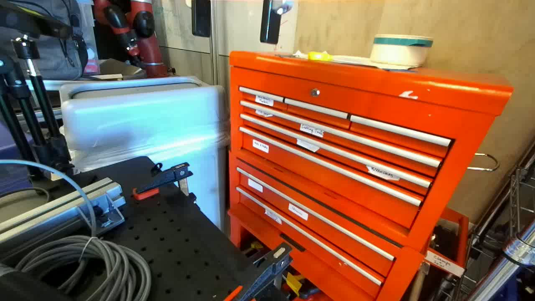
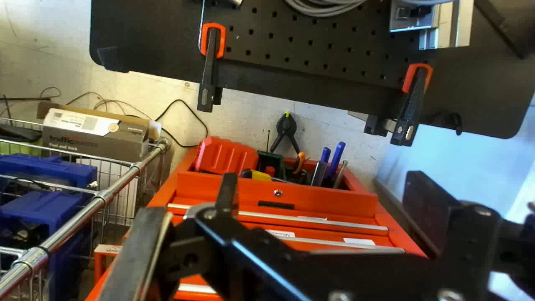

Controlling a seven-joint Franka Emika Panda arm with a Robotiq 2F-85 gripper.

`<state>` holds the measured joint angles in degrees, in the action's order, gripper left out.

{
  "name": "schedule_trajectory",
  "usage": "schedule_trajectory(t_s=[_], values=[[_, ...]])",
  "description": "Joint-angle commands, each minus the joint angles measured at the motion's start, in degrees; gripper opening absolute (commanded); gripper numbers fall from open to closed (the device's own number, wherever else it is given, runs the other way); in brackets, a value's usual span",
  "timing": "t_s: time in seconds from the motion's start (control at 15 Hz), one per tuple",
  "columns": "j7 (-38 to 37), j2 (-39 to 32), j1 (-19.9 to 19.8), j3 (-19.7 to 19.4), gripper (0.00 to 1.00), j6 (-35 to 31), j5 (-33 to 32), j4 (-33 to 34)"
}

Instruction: Move the yellow object to the left

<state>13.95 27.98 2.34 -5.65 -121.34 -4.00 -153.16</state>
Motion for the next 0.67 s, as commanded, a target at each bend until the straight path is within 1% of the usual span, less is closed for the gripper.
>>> schedule_trajectory(t_s=[0.0,0.47,0.53,0.6], values=[[0.2,0.0,-0.6,0.6,1.00,0.1,0.3,0.1],[0.2,0.0,-0.6,0.6,1.00,0.1,0.3,0.2],[-0.1,-0.3,-0.7,0.7,1.00,-0.5,0.2,0.2],[-2.3,-2.1,-0.9,1.5,1.00,-2.5,0.0,0.9]])
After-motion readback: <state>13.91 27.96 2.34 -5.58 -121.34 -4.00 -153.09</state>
